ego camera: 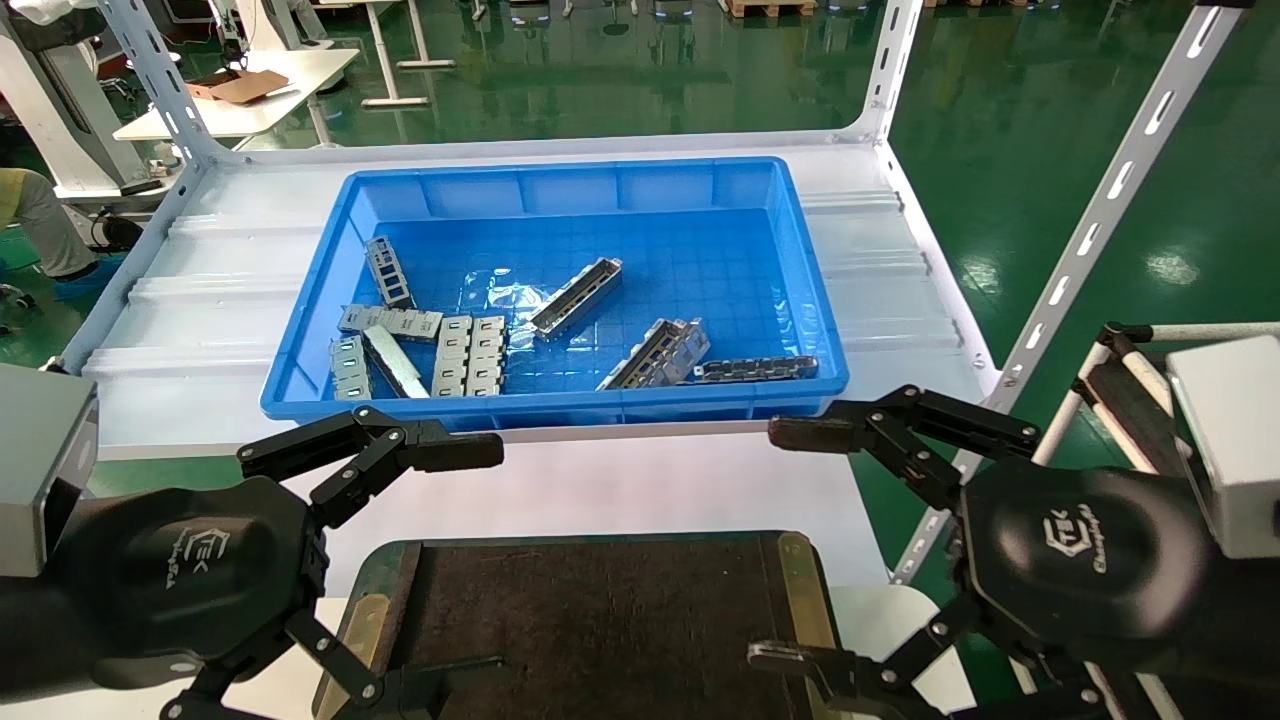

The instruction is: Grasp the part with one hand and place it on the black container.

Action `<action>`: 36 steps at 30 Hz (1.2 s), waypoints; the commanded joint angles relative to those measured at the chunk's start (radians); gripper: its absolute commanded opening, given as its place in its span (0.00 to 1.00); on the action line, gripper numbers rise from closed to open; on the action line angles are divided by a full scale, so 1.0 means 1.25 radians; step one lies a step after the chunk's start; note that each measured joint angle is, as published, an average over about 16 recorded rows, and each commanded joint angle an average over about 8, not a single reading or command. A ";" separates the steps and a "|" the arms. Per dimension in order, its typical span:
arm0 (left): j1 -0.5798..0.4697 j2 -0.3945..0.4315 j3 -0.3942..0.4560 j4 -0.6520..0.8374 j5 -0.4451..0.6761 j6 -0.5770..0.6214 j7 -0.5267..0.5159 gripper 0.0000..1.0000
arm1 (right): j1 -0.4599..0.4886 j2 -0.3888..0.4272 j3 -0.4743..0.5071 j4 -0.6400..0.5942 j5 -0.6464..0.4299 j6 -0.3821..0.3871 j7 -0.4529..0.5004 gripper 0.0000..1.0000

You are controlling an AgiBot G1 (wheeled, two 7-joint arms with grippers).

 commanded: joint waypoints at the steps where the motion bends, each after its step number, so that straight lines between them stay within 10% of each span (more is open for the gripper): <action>1: 0.000 0.000 0.000 0.000 0.000 0.000 0.000 1.00 | 0.000 0.000 0.000 0.000 0.000 0.000 0.000 1.00; 36: 0.000 0.000 0.000 0.000 0.000 0.000 0.000 1.00 | 0.000 0.000 0.000 0.000 0.000 0.000 0.000 1.00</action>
